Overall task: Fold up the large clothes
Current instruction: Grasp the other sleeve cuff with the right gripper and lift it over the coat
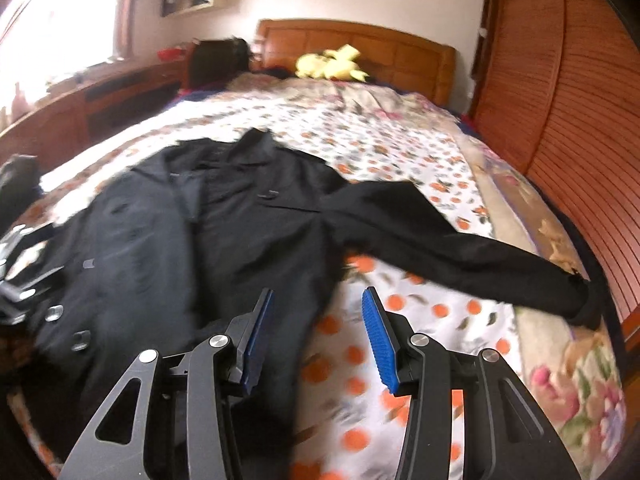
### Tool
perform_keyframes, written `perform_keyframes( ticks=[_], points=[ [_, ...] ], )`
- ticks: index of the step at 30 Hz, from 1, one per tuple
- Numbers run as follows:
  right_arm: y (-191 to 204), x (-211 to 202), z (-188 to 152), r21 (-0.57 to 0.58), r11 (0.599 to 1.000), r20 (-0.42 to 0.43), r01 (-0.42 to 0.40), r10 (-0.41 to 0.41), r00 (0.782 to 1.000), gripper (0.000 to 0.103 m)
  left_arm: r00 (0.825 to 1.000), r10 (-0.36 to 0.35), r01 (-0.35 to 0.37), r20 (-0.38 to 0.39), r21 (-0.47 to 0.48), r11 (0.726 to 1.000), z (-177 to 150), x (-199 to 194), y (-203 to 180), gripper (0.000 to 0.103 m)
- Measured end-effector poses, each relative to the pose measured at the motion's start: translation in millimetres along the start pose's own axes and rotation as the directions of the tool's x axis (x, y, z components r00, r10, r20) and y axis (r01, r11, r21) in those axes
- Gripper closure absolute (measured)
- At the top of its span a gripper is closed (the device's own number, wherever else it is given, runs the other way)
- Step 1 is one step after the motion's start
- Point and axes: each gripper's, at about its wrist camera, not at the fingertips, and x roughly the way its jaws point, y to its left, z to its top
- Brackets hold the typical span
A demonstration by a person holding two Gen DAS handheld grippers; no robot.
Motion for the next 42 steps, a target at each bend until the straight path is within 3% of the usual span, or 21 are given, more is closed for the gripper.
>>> perform_keyframes(
  ticks=[3,6,13,23,25,26,27,28,29,36,39,42],
  points=[
    [-29.1,38.9,8.1,0.018,0.997,-0.059,0.072,-0.070,0.996,0.057,1.000,0.001,-0.001,-0.006,-0.001,1.000,-0.1,0.8,0.2,0.003],
    [-61.3,70.0,9.2,0.042,0.991,-0.116,0.128,-0.123,0.986,0.048,1.000,0.000,0.000,-0.007,-0.001,1.000,0.0,0.9,0.3,0.003],
    [-127.6,126.1,3.4,0.090,0.964,-0.241,0.251,-0.224,0.944,0.046,1.000,-0.002,0.002,-0.011,0.003,1.000,-0.9,1.7,1.1,0.003],
    [-147.9,148.1,-0.4,0.065,0.943,-0.291,0.326,-0.294,0.910,0.041,1.000,-0.009,0.009,-0.017,0.003,1.000,-1.6,3.8,1.6,0.003],
    [-149.5,150.0,1.3,0.054,0.938,-0.291,0.343,-0.314,0.904,0.047,1.000,-0.009,0.009,-0.018,0.003,1.000,-1.7,4.0,1.8,0.003],
    [-150.6,151.6,2.3,0.050,0.934,-0.293,0.354,-0.326,0.899,0.055,1.000,-0.008,0.008,-0.018,0.003,1.000,-1.6,3.8,1.6,0.003],
    [-151.6,152.4,3.3,0.049,0.932,-0.292,0.360,-0.332,0.897,0.073,1.000,-0.008,0.008,-0.017,0.003,1.000,-1.6,3.8,1.6,0.003],
    [-152.7,153.1,4.8,0.048,0.932,-0.290,0.359,-0.331,0.898,0.082,1.000,-0.008,0.008,-0.018,0.003,1.000,-1.7,3.9,1.7,0.003],
    [-152.3,152.3,6.7,0.050,0.935,-0.277,0.350,-0.324,0.904,0.101,1.000,-0.008,0.008,-0.018,0.003,1.000,-1.5,3.9,1.6,0.003],
    [-138.1,108.6,42.0,0.098,0.930,-0.087,0.354,-0.347,0.934,0.102,1.000,-0.007,0.007,-0.015,0.007,1.000,-2.8,3.7,0.7,0.003],
    [-117.7,85.8,60.1,0.086,0.950,-0.011,0.301,-0.302,0.953,0.102,1.000,-0.006,0.006,-0.014,0.011,1.000,-3.6,3.9,0.3,0.003],
    [-91.3,64.6,75.0,0.092,0.977,0.045,0.194,-0.199,0.979,0.102,1.000,-0.005,0.005,-0.014,0.012,1.000,-3.7,3.9,-0.3,0.003]
  ],
)
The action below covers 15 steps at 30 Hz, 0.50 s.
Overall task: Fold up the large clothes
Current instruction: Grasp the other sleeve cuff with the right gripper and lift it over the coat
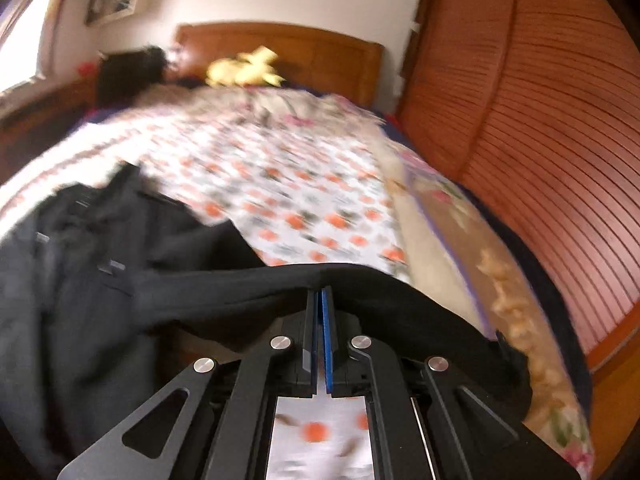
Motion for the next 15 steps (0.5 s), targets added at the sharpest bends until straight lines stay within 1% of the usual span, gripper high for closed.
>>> perform_keyframes(
  ticks=[4,8,12,15],
  points=[
    [38.4,-22.9,7.9,-0.036,0.993,0.030,-0.115,0.116,0.993,0.102,1.000,0.000,0.000,0.000,0.000,1.000,0.1,-0.5,-0.2,0.003],
    [75.2,-33.5,1.9,-0.077,0.975,0.006,-0.208,0.209,0.978,0.101,1.000,0.000,0.000,-0.001,0.000,1.000,0.0,-0.2,-0.3,0.003],
    [102.6,-39.5,-15.5,-0.100,0.958,-0.034,-0.269,0.267,0.963,0.101,1.000,0.000,0.000,0.001,-0.001,1.000,0.0,-0.5,-0.4,0.003],
    [114.9,-38.1,-32.1,-0.117,0.950,-0.073,-0.290,0.283,0.956,0.101,1.000,0.001,-0.001,0.001,0.000,1.000,0.1,-0.5,-0.3,0.003]
  ],
)
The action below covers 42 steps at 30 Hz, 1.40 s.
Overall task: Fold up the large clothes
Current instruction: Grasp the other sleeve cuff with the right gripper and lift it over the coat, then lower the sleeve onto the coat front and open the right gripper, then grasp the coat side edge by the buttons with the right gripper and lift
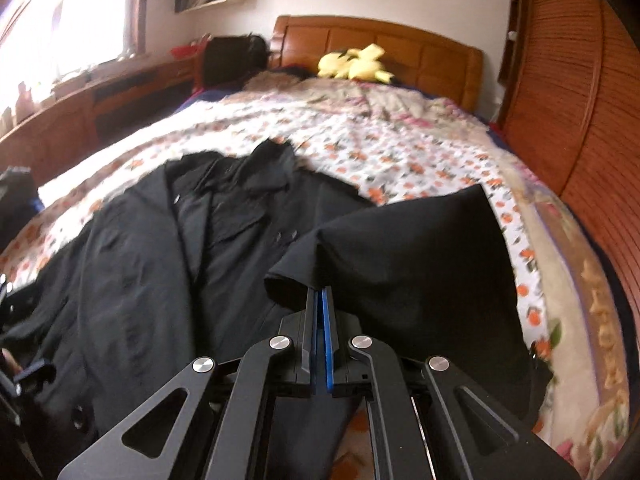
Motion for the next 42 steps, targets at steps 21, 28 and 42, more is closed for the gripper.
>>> perform_keyframes(
  ticks=[21,28,42],
  points=[
    [-48.6,-55.6,-35.0,0.105,0.989,-0.030,0.104,-0.101,0.994,0.058,1.000,0.001,-0.001,0.002,0.001,1.000,1.1,-0.9,0.6,0.003],
    [-95.4,-31.4,-38.5,0.176,0.959,-0.102,0.223,-0.208,0.973,0.057,1.000,0.001,-0.001,0.002,0.000,1.000,1.0,-1.2,0.7,0.003],
    [-132.3,27.0,-82.1,0.212,0.917,-0.294,0.339,-0.271,0.917,0.070,1.000,0.002,-0.002,0.006,0.000,1.000,2.4,-2.6,0.4,0.003]
  ],
)
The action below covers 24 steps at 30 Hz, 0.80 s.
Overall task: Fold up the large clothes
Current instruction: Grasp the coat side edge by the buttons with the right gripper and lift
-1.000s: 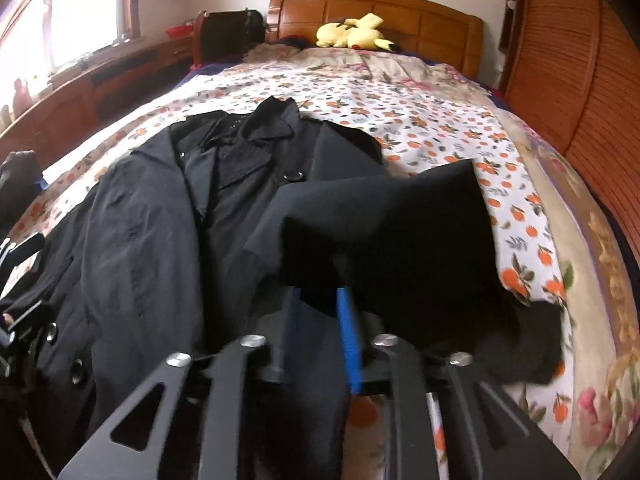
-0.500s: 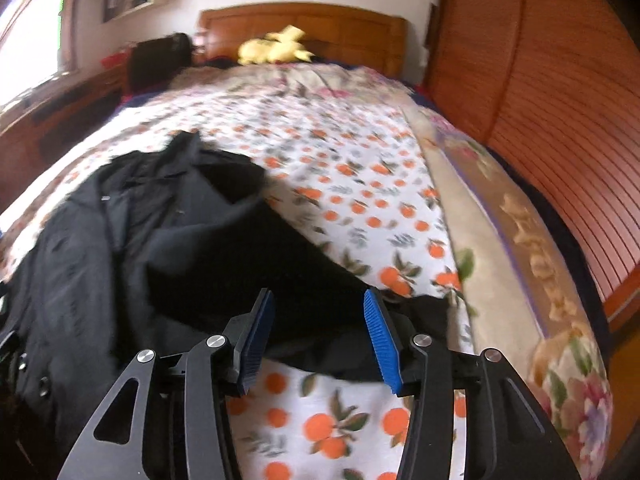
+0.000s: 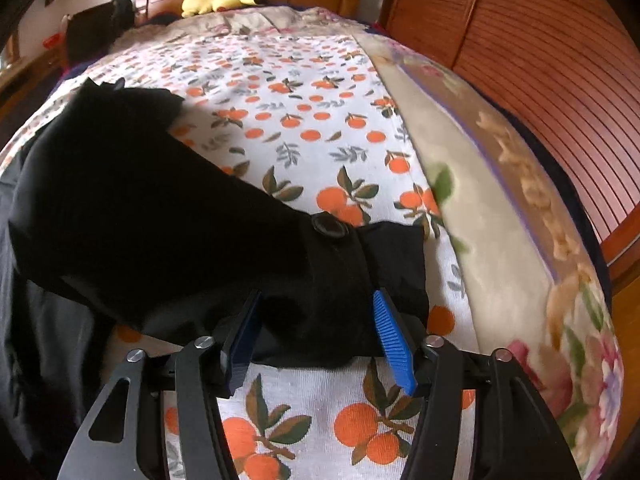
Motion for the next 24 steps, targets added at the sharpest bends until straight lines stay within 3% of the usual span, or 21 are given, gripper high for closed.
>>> perform_keyframes(
  ticks=[3,11,18,24],
  points=[
    [1.5,-6.6,0.3,-0.020,1.000,0.006,-0.001,0.001,1.000,0.092,1.000,-0.002,0.002,0.002,-0.003,1.000,1.1,-1.9,0.9,0.003],
    [18.7,-78.7,17.1,-0.043,0.999,0.171,-0.006,0.013,0.985,0.095,1.000,0.000,-0.001,0.026,0.016,1.000,0.8,-27.0,4.0,0.003],
    [69.3,-164.2,29.8,-0.124,0.990,0.334,-0.060,0.099,0.937,0.095,0.999,0.013,-0.013,0.034,0.006,1.000,-3.3,-59.1,25.4,0.003],
    [131.9,-213.5,30.7,-0.243,0.963,0.376,-0.118,0.205,0.904,0.095,0.999,0.027,-0.025,0.040,-0.047,0.999,-5.2,-86.8,53.1,0.003]
  ],
)
